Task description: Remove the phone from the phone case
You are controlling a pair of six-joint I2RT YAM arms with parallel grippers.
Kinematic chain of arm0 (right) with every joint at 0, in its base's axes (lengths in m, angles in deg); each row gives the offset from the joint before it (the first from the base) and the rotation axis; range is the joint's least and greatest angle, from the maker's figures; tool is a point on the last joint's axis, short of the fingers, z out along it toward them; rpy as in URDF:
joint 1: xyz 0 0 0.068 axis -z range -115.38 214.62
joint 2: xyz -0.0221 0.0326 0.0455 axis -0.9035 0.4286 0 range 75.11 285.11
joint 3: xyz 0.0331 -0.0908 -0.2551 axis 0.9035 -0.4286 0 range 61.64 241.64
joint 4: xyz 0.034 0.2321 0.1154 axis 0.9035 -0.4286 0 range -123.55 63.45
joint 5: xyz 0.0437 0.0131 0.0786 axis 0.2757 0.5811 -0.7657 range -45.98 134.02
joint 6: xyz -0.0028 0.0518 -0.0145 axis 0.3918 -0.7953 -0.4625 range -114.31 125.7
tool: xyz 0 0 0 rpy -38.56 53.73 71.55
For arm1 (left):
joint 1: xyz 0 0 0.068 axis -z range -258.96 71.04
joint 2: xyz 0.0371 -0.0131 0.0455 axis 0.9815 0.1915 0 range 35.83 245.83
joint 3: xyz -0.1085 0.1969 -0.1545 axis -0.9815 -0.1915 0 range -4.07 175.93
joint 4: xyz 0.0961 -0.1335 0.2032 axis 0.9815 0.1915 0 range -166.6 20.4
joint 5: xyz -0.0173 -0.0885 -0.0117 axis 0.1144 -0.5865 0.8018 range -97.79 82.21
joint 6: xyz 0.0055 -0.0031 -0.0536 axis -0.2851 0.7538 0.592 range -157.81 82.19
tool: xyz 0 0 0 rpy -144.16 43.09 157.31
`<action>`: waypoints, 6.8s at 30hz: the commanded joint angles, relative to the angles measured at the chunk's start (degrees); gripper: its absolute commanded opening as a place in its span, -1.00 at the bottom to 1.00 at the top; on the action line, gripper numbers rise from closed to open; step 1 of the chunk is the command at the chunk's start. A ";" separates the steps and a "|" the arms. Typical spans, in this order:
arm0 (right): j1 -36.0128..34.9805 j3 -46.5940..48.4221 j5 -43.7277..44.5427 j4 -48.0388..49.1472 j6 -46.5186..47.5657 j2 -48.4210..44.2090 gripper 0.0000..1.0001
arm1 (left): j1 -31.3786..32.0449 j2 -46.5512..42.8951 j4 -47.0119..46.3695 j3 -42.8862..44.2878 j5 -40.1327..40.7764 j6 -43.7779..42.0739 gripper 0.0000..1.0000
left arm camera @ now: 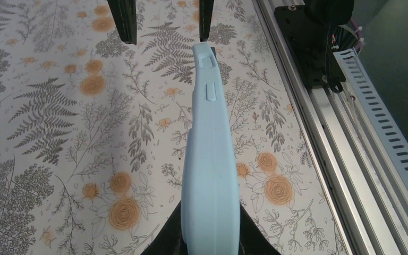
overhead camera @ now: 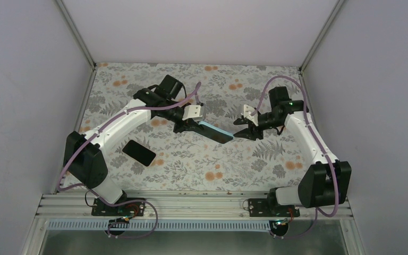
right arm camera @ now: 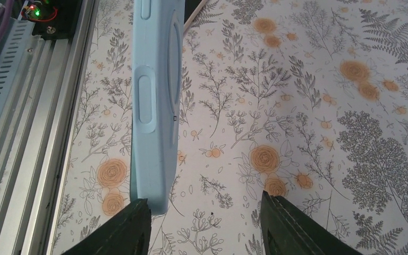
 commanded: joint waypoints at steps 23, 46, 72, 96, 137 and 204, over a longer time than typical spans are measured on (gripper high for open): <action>-0.29 -2.53 -1.09 3.63 -1.82 -0.03 0.00 | 0.65 -0.95 -0.52 2.77 -3.92 -0.06 -0.95; -6.19 -4.36 5.77 24.02 -16.17 -2.59 -0.05 | 1.52 3.13 4.01 6.38 -19.15 0.31 -0.95; -17.86 8.26 -9.02 14.36 -20.04 8.37 -0.49 | 0.74 4.35 -8.48 3.98 -15.51 8.87 -0.95; -1.86 10.06 5.06 35.69 -56.66 13.01 -0.92 | 6.12 -8.60 -43.88 -13.57 34.67 20.11 0.99; -3.73 19.05 8.06 46.08 -77.82 24.87 -0.92 | 12.02 18.69 -68.99 -2.41 61.12 34.72 0.94; -5.38 15.19 12.92 46.03 -80.62 15.55 -0.92 | 3.04 20.00 -66.40 -4.36 77.96 39.31 0.24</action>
